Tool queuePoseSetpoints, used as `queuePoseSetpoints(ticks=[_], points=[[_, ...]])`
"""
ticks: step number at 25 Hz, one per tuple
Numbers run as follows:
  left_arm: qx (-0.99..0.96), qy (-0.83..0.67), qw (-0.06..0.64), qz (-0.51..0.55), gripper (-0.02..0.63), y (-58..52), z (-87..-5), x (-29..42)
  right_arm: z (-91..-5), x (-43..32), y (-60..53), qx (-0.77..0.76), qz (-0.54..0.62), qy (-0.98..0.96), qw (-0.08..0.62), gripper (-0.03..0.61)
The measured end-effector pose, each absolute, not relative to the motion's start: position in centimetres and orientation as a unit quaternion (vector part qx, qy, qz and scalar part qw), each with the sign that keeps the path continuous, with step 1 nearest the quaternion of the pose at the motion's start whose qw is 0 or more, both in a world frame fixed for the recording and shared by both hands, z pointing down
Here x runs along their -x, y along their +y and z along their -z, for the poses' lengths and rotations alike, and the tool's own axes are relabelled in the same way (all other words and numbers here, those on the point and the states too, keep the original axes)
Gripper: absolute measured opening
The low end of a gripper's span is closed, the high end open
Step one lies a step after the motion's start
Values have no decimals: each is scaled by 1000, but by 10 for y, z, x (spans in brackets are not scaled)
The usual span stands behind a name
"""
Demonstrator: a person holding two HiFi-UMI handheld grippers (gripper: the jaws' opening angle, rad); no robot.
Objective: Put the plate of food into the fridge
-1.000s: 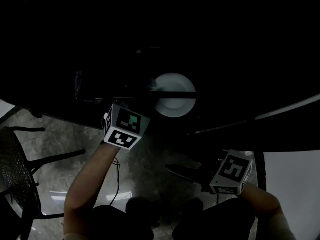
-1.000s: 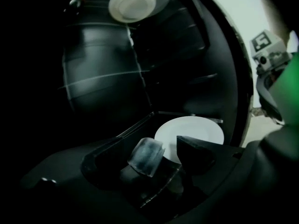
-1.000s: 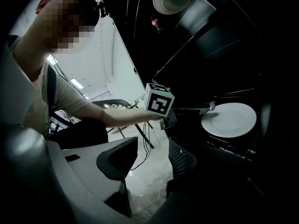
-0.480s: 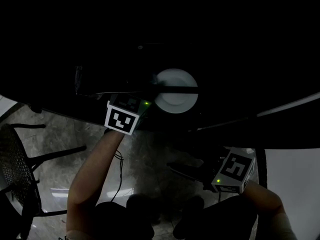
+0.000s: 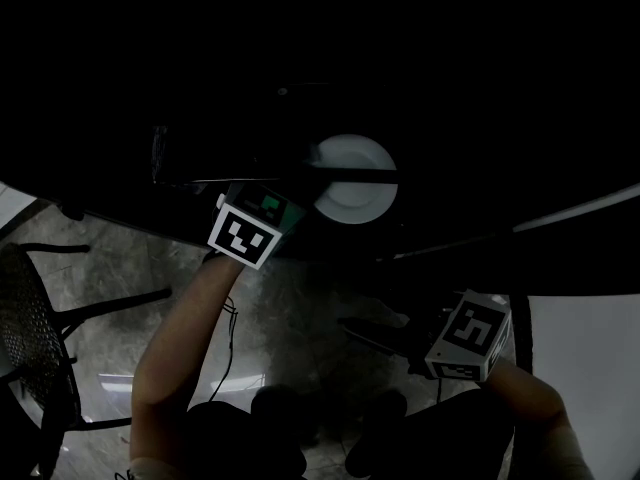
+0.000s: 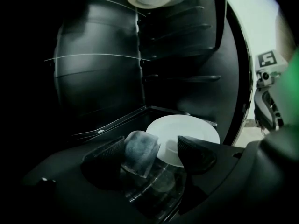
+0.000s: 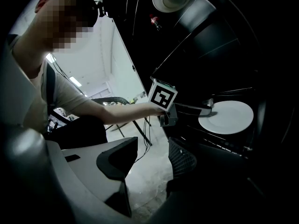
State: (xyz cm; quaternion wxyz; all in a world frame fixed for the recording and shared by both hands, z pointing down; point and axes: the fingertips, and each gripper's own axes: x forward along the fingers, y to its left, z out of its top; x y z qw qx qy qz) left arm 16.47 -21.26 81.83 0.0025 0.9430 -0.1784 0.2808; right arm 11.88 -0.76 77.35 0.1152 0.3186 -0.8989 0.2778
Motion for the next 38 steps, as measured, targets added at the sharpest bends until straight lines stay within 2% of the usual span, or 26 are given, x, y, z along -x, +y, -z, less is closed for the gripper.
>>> queuePoseSetpoints(ticks=[10, 21, 26, 28, 34, 38], points=[[-943, -120, -47, -307, 341, -192, -821, -171, -776, -116, -15, -319, -277, -900, 110, 219], [-951, -47, -54, -302, 341, -160, -814, -189, -778, -123, -21, -337, -263, -897, 115, 219], [-952, -74, -105, -276, 341, -167, -789, -181, -775, -123, -18, -335, -263, -898, 112, 219], [-955, -94, -76, -270, 341, -177, -789, -173, -774, -124, -17, -336, -262, -898, 110, 219], [-954, -174, 65, -237, 342, -226, -807, -157, -775, -126, -12, -333, -259, -899, 118, 219], [-949, -160, 91, -254, 342, -229, -815, -164, -776, -125, -10, -329, -264, -899, 119, 219]])
